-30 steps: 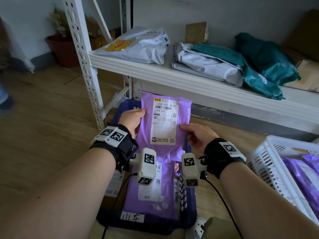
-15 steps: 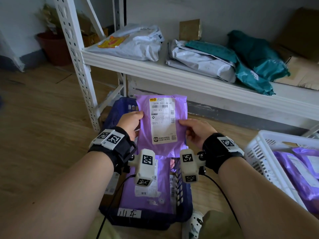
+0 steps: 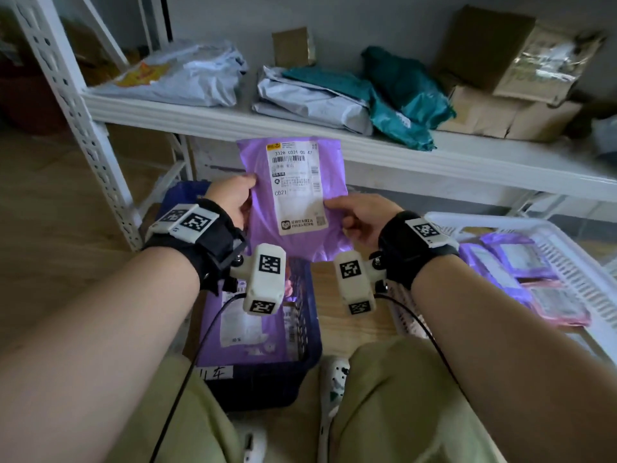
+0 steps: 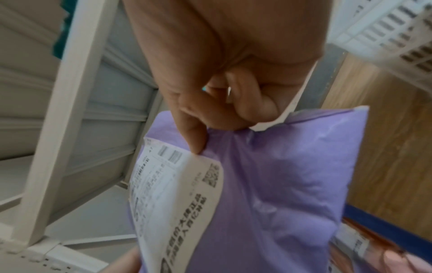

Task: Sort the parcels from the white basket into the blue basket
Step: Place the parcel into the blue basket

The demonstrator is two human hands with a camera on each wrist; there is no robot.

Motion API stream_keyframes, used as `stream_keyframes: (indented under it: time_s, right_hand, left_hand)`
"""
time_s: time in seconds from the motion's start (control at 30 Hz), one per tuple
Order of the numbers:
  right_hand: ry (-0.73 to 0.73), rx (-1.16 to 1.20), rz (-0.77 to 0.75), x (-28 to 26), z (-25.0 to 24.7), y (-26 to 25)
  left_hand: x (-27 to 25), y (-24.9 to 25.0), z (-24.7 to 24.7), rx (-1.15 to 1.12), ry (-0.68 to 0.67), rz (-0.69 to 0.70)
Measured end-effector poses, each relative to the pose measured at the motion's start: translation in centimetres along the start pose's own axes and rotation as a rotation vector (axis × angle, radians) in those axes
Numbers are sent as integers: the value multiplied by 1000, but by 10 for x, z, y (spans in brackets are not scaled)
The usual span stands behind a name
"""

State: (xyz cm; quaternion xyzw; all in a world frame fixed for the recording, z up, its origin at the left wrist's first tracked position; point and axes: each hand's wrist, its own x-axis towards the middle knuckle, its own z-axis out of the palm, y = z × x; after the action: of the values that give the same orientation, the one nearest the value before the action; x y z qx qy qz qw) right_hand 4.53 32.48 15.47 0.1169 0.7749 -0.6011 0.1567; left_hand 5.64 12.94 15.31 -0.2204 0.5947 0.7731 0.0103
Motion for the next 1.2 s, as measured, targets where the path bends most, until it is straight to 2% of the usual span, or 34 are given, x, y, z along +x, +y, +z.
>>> stream_keyframes:
  time_s: [0.1, 0.3, 0.53, 0.7, 0.87, 1.2]
  right_hand:
    - [20, -2, -14, -21, -32, -3]
    - [210, 50, -18, -70, -105, 7]
    - [531, 38, 5, -153, -173, 18]
    - [725, 54, -1, -218, -213, 21]
    - [846, 86, 54, -253, -251, 43]
    - [928, 95, 169, -251, -338, 100]
  left_hand:
    - [-11, -5, 29, 10, -112, -37]
    - [-39, -11, 101, 50, -321, -15]
    - [-85, -31, 178, 178, -666, -80]
    - [-126, -40, 226, 174, -876, -142]
    - [-161, -59, 272, 215, -1005, -163]
    - [-169, -126, 362, 367, -1076, -228]
